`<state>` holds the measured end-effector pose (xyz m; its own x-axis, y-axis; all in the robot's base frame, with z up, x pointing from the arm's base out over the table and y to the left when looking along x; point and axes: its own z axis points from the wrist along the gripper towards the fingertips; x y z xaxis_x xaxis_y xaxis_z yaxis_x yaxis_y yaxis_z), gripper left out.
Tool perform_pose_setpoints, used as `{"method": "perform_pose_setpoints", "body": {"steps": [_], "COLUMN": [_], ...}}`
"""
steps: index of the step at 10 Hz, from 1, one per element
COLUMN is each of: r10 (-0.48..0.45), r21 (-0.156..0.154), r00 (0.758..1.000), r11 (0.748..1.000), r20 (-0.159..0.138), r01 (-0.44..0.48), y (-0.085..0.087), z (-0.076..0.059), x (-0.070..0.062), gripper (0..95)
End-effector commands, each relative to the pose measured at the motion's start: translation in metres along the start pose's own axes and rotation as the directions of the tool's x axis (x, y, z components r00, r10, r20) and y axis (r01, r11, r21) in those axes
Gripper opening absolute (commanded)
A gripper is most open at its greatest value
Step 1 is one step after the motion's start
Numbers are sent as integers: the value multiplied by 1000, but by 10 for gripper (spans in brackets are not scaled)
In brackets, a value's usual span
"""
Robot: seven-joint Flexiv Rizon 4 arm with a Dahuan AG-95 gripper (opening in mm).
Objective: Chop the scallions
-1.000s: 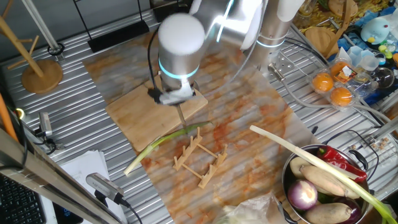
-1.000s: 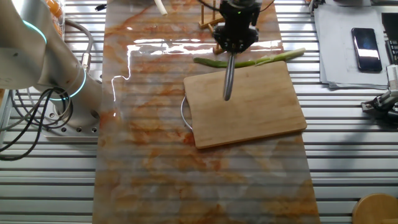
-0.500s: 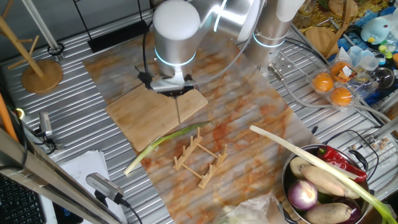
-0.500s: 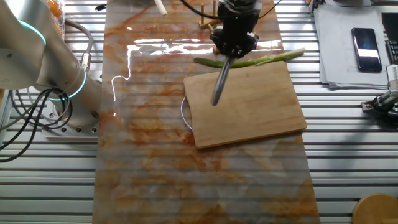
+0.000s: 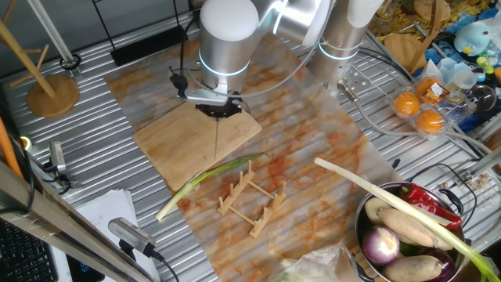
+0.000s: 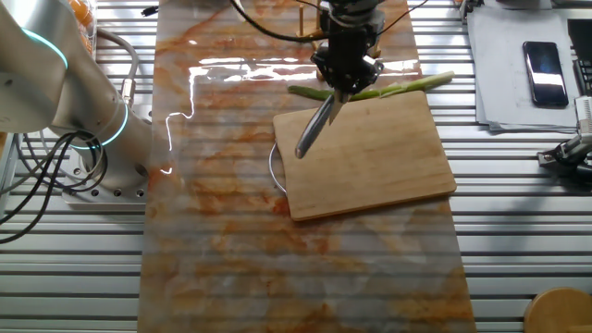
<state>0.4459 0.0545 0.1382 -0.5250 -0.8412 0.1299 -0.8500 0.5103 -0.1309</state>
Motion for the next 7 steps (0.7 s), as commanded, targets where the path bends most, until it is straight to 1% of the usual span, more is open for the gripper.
{"method": "perform_pose_setpoints", "body": {"steps": [1,2,3,4,5,7], "r10": [61,46,39,49,40,31], "r21": [-16,-35,-35,-27,-21,-15], "r00": [998,999,999,998,999,1000], "r11": [998,998,999,998,999,999], "r20": [3,-14,-26,-30,-18,-6], "r01": [-61,-46,-40,-50,-40,-31], "y": [0,0,0,1,1,-2], "z": [-2,-3,-4,-7,-8,-12], "x": [2,2,2,5,7,3], "gripper": [0,0,0,0,0,0]}}
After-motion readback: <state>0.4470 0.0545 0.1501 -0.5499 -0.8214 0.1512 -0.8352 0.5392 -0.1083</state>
